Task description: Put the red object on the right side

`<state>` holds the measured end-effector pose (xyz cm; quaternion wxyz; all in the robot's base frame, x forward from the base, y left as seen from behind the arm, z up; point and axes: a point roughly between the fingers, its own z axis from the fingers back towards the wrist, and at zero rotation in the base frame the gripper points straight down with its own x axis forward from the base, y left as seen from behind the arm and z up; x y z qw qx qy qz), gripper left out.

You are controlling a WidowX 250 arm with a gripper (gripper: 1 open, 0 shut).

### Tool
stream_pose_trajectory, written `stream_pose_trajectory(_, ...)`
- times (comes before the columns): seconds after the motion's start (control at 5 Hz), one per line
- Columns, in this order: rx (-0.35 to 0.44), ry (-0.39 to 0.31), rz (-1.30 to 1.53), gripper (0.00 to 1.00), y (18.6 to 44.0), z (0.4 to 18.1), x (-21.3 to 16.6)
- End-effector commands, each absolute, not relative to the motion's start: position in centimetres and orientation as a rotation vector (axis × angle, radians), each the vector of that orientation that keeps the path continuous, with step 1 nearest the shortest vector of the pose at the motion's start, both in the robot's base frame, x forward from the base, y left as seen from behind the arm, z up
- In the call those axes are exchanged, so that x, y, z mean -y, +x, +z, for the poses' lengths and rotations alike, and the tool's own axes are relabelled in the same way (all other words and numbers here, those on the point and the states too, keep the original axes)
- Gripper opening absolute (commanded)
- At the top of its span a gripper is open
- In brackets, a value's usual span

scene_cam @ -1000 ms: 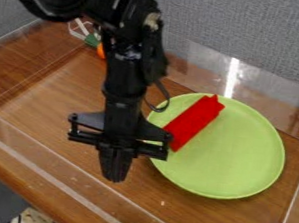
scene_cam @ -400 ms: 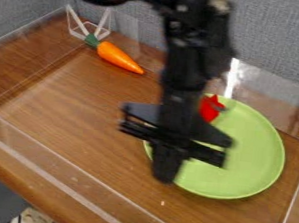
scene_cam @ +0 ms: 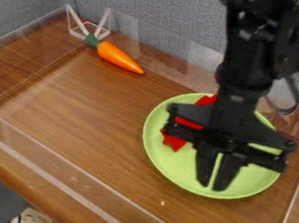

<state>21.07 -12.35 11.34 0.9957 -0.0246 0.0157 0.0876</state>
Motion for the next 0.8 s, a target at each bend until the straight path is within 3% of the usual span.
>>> stream_pose_trajectory(0.0, 0.003, -0.098, 0.156, 1.00, 21.6, 12.0, 12.2)
stream_pose_trajectory(0.2, 0.006, -0.102, 0.153, 0.00, 21.8, 11.6, 12.6)
stream_pose_trajectory(0.6, 0.013, -0.128, 0.142, 0.00, 20.7, 11.3, 13.0)
